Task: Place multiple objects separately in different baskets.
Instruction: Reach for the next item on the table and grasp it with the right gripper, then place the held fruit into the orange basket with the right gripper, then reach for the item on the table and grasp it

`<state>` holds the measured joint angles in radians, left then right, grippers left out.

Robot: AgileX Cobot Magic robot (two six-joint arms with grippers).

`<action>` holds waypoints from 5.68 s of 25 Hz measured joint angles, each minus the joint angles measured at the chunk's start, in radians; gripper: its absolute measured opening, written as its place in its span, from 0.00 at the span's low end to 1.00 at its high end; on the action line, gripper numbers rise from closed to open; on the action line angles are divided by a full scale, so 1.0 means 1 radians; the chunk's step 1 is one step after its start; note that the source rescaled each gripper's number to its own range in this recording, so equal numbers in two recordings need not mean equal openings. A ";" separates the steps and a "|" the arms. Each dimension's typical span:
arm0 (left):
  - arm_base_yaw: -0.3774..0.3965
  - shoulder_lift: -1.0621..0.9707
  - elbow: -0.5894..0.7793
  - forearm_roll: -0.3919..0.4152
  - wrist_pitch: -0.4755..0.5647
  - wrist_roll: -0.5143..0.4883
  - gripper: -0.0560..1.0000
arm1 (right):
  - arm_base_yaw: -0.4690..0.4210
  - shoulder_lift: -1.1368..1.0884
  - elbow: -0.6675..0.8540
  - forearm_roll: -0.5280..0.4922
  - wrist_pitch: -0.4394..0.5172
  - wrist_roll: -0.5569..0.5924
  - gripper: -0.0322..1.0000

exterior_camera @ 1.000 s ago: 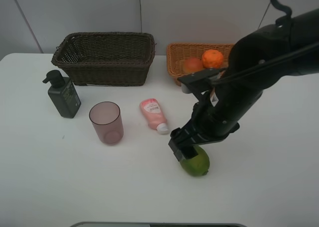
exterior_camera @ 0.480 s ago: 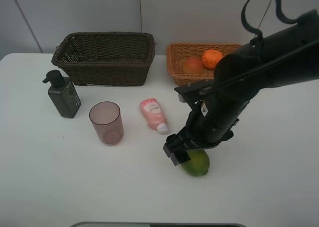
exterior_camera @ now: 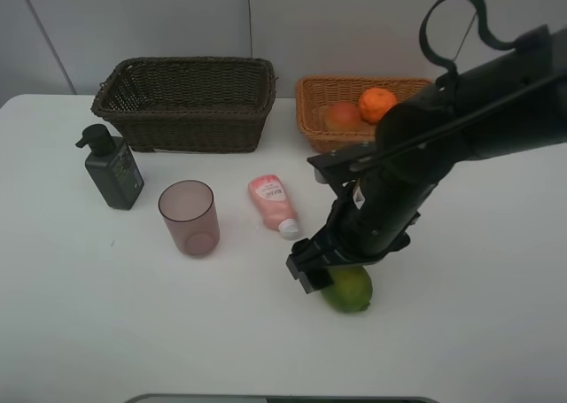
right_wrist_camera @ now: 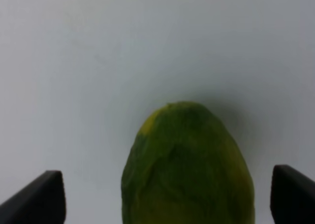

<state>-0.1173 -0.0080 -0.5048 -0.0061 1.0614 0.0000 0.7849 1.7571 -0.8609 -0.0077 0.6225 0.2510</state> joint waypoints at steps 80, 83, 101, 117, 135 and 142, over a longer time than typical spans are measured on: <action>0.000 0.000 0.000 0.000 0.000 0.000 0.99 | -0.205 0.009 -0.440 -0.072 0.351 0.000 0.04; 0.000 0.000 0.000 0.000 0.000 0.000 0.99 | -0.262 0.013 -0.503 -0.092 0.377 0.000 0.04; 0.000 0.000 0.000 0.000 0.000 0.000 0.99 | -0.532 0.213 -0.732 -0.263 0.182 0.000 0.04; 0.000 0.000 0.000 0.000 0.000 0.000 0.99 | -0.559 0.346 -0.728 -0.267 0.012 0.001 0.04; 0.000 0.000 0.000 0.000 0.000 0.000 0.99 | -0.553 0.213 -0.677 -0.257 0.113 0.052 1.00; 0.000 0.000 0.000 0.000 0.000 0.000 0.99 | -0.553 -0.057 -0.393 -0.199 0.115 0.052 1.00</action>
<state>-0.1173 -0.0080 -0.5048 -0.0061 1.0614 0.0000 0.2320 1.7003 -1.2535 -0.2064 0.7378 0.3029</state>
